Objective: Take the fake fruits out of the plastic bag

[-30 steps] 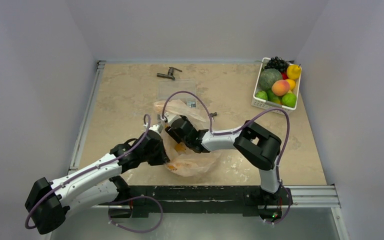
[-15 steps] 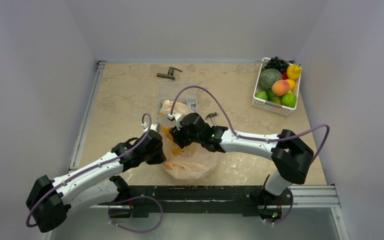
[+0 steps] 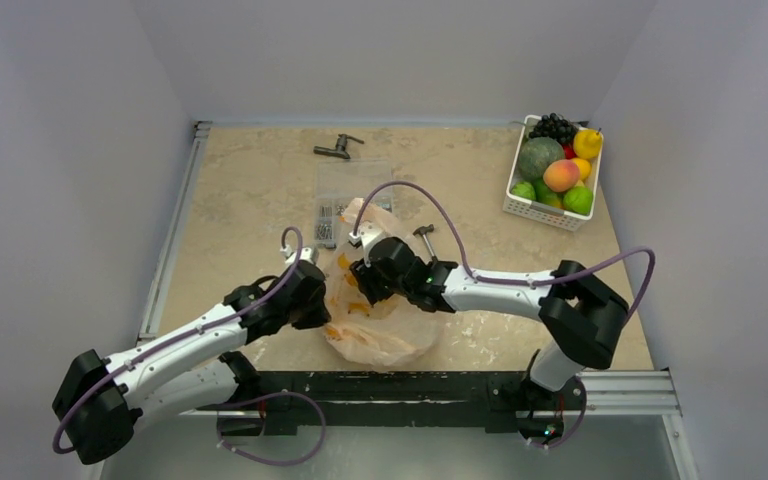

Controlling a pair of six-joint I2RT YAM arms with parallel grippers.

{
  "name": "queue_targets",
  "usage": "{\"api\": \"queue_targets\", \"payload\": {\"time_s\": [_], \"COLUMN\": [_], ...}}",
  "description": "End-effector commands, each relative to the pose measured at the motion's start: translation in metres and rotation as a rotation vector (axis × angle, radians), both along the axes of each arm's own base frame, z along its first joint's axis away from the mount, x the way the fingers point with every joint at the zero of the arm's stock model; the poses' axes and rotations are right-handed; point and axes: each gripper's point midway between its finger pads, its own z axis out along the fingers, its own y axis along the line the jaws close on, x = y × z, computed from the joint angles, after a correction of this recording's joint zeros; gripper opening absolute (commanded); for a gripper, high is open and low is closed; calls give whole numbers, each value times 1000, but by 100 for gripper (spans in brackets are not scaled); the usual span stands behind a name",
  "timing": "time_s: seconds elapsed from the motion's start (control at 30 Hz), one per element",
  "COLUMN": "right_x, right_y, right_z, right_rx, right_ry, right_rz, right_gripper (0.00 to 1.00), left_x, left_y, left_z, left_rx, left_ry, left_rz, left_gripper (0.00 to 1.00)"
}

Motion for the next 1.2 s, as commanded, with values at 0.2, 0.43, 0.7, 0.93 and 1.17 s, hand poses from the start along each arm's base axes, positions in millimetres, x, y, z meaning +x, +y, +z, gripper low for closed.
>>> {"api": "queue_targets", "payload": {"time_s": [0.2, 0.43, 0.7, 0.93, 1.17], "right_x": [7, 4, 16, 22, 0], "right_y": [10, 1, 6, 7, 18], "right_z": [-13, -3, -11, -17, 41], "right_rx": [117, 156, 109, 56, 182], "right_ry": [-14, -36, -61, -76, -55], "right_rz": [-71, -90, -102, -102, -13], "right_gripper": [67, 74, 66, 50, 19], "left_x": [-15, -15, -17, -16, 2], "left_y": [-13, -16, -16, -12, 9], "left_z": [-15, -18, -20, -17, -7], "left_rx": [-91, -99, -102, -95, 41], "left_ry": [61, 64, 74, 61, 22], "left_rz": [-25, -31, -32, -21, 56], "left_gripper": [0, 0, 0, 0, 0]}}
